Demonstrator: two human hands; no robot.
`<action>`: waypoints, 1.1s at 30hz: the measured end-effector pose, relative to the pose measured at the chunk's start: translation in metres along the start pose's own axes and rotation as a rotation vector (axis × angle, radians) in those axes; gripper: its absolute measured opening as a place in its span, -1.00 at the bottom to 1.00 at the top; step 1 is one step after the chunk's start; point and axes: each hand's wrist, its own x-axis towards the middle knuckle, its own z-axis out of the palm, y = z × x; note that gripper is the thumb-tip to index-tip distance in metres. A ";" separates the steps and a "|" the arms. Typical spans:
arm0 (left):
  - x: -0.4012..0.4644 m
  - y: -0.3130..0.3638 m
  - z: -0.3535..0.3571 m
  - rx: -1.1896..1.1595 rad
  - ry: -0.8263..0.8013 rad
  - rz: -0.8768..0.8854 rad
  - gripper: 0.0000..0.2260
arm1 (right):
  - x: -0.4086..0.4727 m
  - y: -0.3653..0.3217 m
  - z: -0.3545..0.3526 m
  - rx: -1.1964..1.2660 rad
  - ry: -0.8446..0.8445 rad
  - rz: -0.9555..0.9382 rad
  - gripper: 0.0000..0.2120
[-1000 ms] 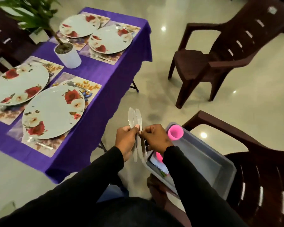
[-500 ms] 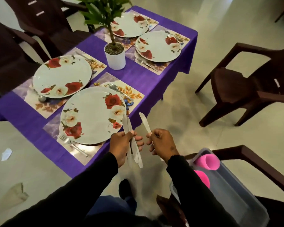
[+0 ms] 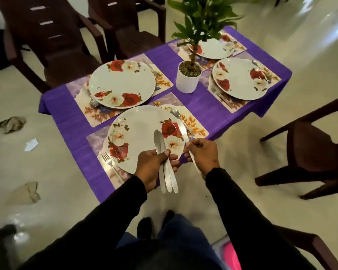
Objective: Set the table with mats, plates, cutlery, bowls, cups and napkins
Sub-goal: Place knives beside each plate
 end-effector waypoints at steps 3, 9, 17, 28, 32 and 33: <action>0.011 0.002 0.001 -0.059 0.031 -0.031 -0.84 | 0.034 0.000 0.003 0.014 -0.010 0.007 -0.89; 0.048 0.024 0.029 -0.058 0.109 -0.001 -0.81 | 0.127 -0.002 0.012 -0.157 -0.020 -0.021 -0.88; 0.097 0.047 0.080 -0.174 0.254 0.047 -0.82 | 0.231 -0.012 0.011 -0.448 -0.151 -0.058 -0.87; 0.114 0.038 0.108 -0.210 0.349 0.036 -0.81 | 0.264 -0.003 0.008 -0.770 -0.367 -0.143 -0.87; 0.117 0.043 0.114 -0.195 0.365 0.029 -0.77 | 0.269 -0.002 0.010 -0.850 -0.359 -0.197 -0.81; 0.118 0.044 0.115 -0.196 0.367 0.027 -0.77 | 0.270 -0.004 0.009 -0.863 -0.362 -0.200 -0.80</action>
